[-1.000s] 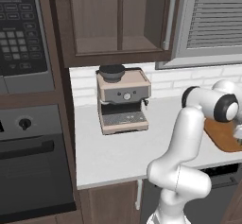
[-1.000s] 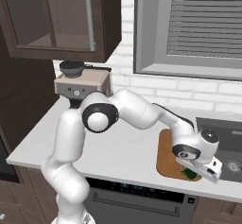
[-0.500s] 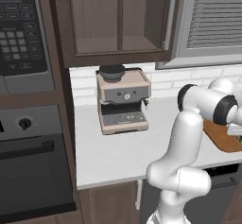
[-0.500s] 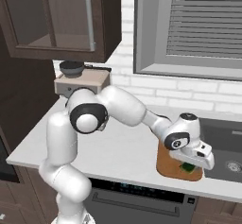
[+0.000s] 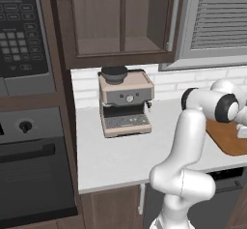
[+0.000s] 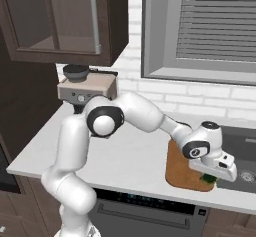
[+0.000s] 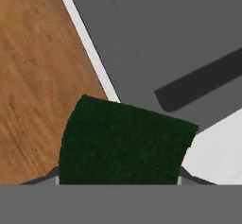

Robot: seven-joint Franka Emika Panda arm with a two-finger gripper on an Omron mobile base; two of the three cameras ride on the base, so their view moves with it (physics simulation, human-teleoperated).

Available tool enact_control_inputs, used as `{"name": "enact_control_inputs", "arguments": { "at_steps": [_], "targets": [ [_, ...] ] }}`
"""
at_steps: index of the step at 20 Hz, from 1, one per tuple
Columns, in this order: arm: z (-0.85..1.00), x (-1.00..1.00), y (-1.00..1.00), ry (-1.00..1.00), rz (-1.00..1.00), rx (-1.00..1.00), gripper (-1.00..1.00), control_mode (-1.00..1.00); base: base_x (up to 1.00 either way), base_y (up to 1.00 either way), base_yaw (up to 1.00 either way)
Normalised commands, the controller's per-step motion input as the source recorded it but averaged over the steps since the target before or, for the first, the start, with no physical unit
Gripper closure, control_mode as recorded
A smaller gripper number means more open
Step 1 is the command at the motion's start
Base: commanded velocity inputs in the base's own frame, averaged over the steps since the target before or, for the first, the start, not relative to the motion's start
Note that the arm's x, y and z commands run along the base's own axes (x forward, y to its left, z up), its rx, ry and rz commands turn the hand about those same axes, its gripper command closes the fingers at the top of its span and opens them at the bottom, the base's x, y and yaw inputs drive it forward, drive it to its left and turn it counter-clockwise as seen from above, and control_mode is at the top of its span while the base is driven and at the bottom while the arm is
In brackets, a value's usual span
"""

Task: Pick up the sponge from the counter and clean the cutting board by briefly scrubbing or pressing down on the cutting board. Once finished, release the sponge.

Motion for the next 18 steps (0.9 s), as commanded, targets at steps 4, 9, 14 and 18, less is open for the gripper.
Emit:
{"name": "enact_control_inputs", "arguments": {
  "at_steps": [4, 9, 14, 18],
  "targets": [
    [-0.49, 0.00, -0.29, 0.00, 0.00, 0.02, 1.00, -1.00, 0.00, 0.00, 0.00],
    [-1.00, 0.00, 0.22, 0.00, 0.00, 0.00, 1.00, -1.00, 0.00, 0.00, 0.00],
    [-1.00, -0.26, 0.85, -0.02, -0.01, -0.01, 1.00, -1.00, 0.00, 0.00, 0.00],
    [-0.90, -0.44, 0.96, -0.10, -0.05, -0.01, 1.00, -1.00, 0.00, 0.00, 0.00]
  ]
}}
